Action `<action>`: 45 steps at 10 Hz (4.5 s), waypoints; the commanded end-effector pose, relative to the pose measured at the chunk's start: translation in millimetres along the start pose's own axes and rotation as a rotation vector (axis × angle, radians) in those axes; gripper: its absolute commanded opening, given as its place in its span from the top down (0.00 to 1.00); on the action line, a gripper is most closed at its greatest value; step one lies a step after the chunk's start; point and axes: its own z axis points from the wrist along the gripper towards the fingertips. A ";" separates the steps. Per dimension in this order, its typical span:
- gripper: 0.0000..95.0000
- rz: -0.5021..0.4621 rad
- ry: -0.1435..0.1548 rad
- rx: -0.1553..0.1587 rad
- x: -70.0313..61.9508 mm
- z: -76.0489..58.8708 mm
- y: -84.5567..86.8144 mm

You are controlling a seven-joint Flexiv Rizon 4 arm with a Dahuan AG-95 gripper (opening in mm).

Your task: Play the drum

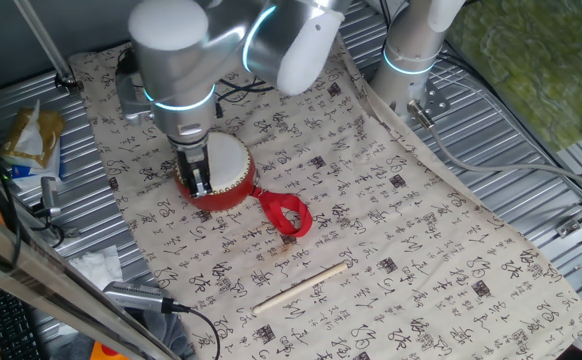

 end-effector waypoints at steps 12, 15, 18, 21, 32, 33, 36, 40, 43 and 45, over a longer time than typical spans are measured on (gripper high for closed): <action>1.00 -0.096 0.006 0.065 10.8 3.0 -11.4; 1.00 -0.267 0.009 0.066 10.8 3.0 -11.4; 1.00 -0.415 0.006 0.059 10.8 3.0 -11.4; 1.00 -0.456 0.008 0.054 10.8 3.0 -11.4; 1.00 -0.188 -0.004 -0.030 73.1 41.6 121.2; 1.00 -0.167 -0.003 -0.023 77.9 43.6 131.6; 1.00 -0.108 -0.006 -0.010 94.0 51.8 164.9; 1.00 -0.121 -0.009 -0.013 99.0 54.0 171.1; 1.00 -0.144 -0.003 -0.004 99.3 54.3 170.9; 1.00 -0.152 -0.001 0.001 99.3 54.5 170.9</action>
